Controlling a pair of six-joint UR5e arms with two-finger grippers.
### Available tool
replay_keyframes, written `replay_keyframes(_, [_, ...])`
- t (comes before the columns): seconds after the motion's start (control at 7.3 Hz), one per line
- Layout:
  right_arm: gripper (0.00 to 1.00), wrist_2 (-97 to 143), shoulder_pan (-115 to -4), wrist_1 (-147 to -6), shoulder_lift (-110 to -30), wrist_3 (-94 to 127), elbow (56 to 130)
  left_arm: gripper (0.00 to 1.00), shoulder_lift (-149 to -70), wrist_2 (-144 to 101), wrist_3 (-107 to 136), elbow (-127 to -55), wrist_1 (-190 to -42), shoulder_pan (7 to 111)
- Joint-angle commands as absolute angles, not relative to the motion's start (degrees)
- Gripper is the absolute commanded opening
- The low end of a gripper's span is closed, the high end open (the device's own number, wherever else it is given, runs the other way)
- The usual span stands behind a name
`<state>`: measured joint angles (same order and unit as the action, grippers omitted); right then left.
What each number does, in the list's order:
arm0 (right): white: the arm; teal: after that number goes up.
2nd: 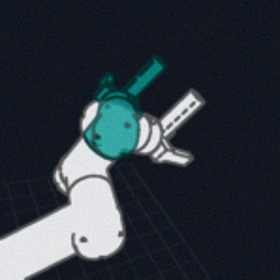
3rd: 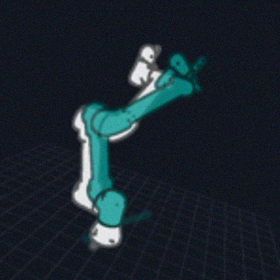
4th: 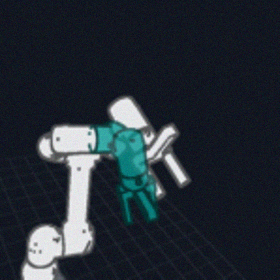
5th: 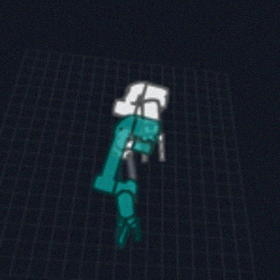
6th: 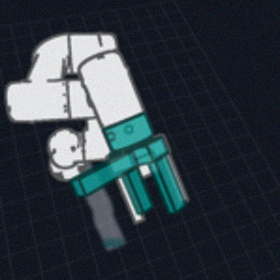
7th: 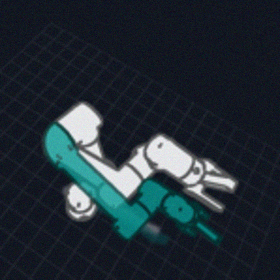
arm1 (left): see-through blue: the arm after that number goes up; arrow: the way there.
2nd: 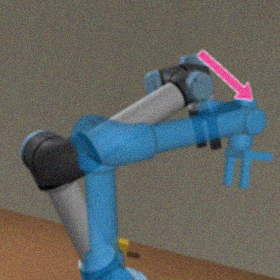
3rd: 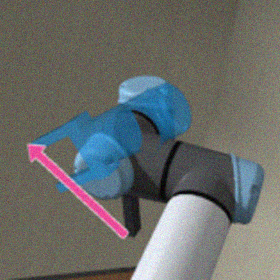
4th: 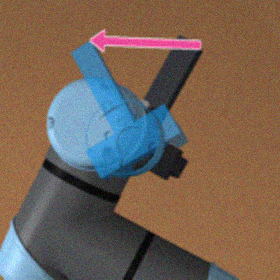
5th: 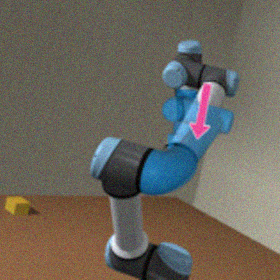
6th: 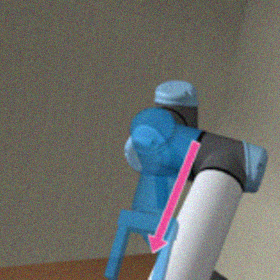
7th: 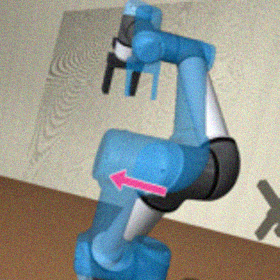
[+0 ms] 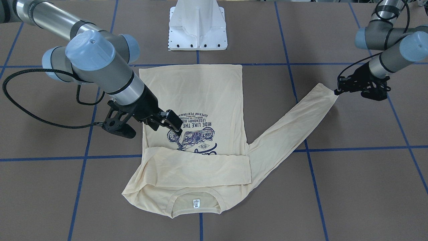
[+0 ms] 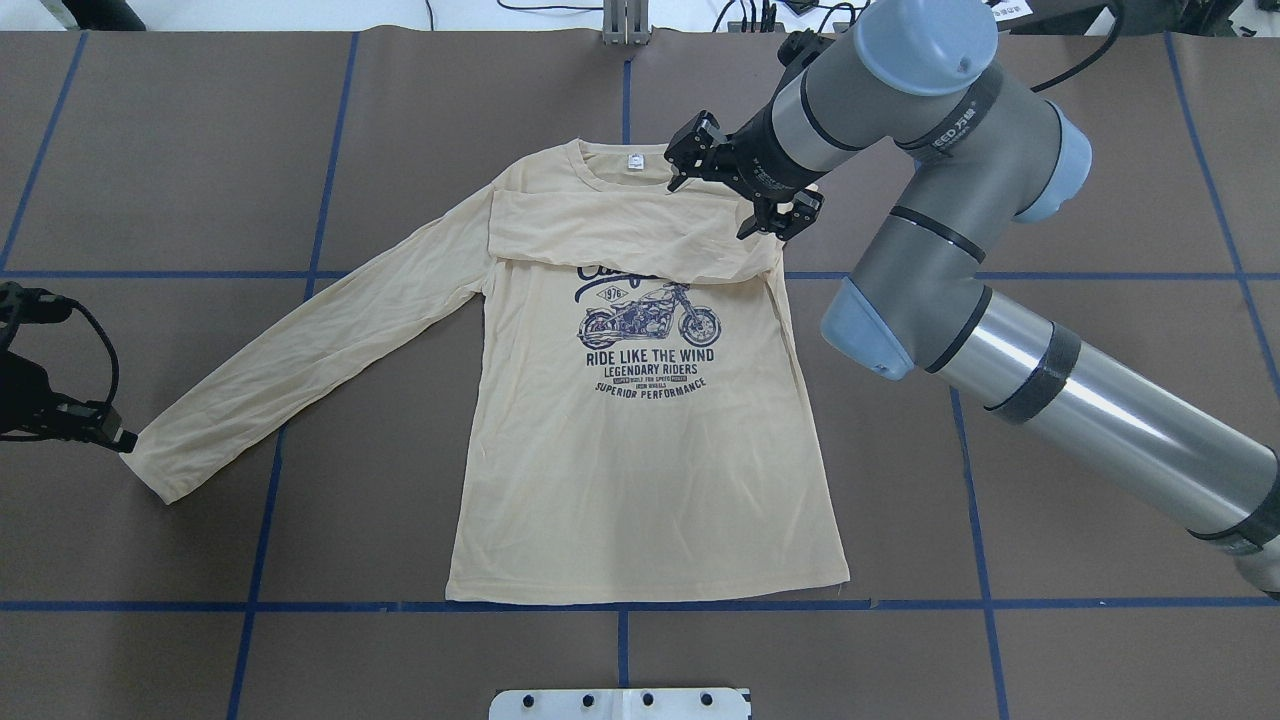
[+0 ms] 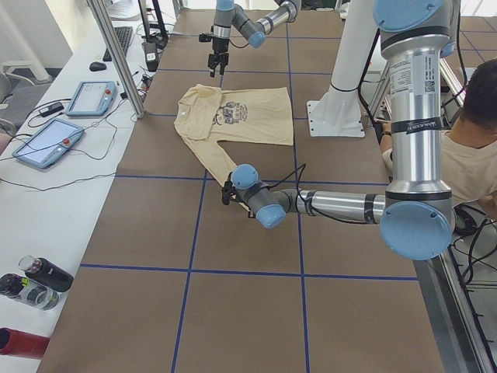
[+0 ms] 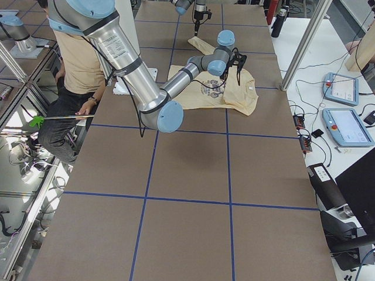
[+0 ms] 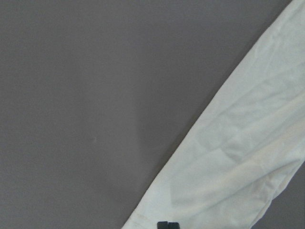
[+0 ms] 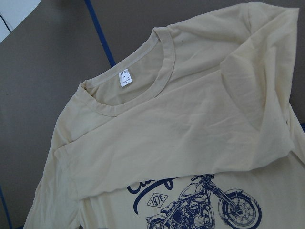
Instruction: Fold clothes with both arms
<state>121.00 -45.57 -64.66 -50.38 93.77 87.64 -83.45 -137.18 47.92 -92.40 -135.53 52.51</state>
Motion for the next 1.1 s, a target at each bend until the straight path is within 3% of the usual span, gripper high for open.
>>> replay_keyframes(0.0, [0.94, 121.1, -45.6, -64.7, -50.5, 93.8, 87.8, 0.67, -83.5, -135.9, 47.9, -91.2, -135.4, 52.5])
replay_keyframes(0.41, [0.94, 121.1, -45.6, -64.5, -51.5, 93.7, 88.2, 0.56, -83.9, -136.1, 48.9, -90.3, -135.4, 52.4])
replay_keyframes(0.96, [0.94, 121.1, -45.6, -64.3, -51.9, 93.7, 88.2, 0.53, -84.1, -136.2, 49.1, -90.0, -135.5, 52.2])
